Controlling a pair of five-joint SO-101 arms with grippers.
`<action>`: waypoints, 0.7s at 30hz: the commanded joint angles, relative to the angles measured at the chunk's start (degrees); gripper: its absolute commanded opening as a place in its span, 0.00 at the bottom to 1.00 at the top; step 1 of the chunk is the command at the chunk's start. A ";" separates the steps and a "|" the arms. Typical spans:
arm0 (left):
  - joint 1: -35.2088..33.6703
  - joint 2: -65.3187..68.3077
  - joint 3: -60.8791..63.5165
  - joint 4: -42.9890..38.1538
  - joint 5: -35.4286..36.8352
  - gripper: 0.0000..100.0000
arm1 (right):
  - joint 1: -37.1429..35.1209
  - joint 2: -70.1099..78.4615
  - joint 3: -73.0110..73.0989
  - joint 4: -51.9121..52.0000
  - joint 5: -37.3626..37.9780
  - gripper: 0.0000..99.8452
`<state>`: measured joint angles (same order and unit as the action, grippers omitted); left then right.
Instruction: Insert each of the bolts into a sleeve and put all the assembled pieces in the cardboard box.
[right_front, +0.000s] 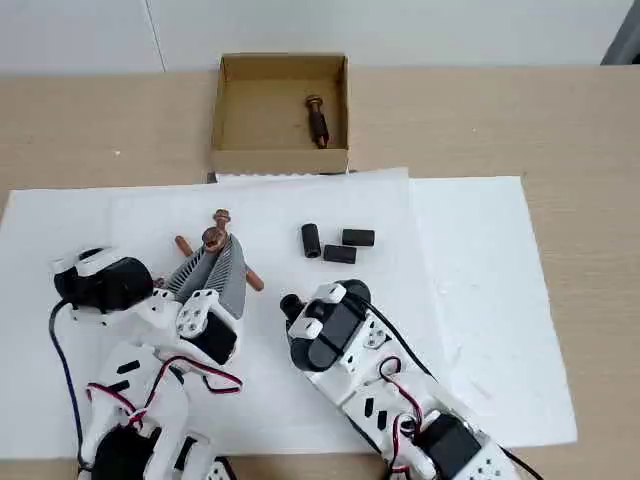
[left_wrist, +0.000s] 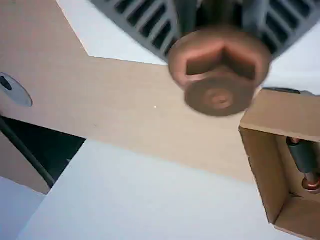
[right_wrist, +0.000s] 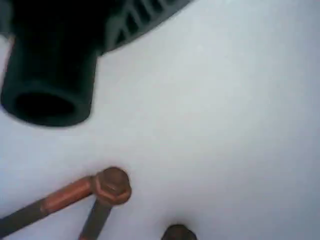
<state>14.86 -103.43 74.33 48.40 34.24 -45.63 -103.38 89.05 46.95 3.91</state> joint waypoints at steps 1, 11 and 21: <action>2.11 -0.44 -0.22 -1.67 0.79 0.01 | -0.57 -0.48 -0.88 -1.54 0.62 0.00; 6.86 -0.26 -0.13 -1.67 1.93 0.01 | -0.57 -0.48 -0.97 -6.73 5.45 0.00; 7.21 -0.44 3.91 -1.93 1.93 0.01 | -0.66 -0.48 -0.97 -7.43 5.54 0.00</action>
<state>21.98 -103.34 78.02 47.60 35.82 -45.80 -103.38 89.14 41.23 9.01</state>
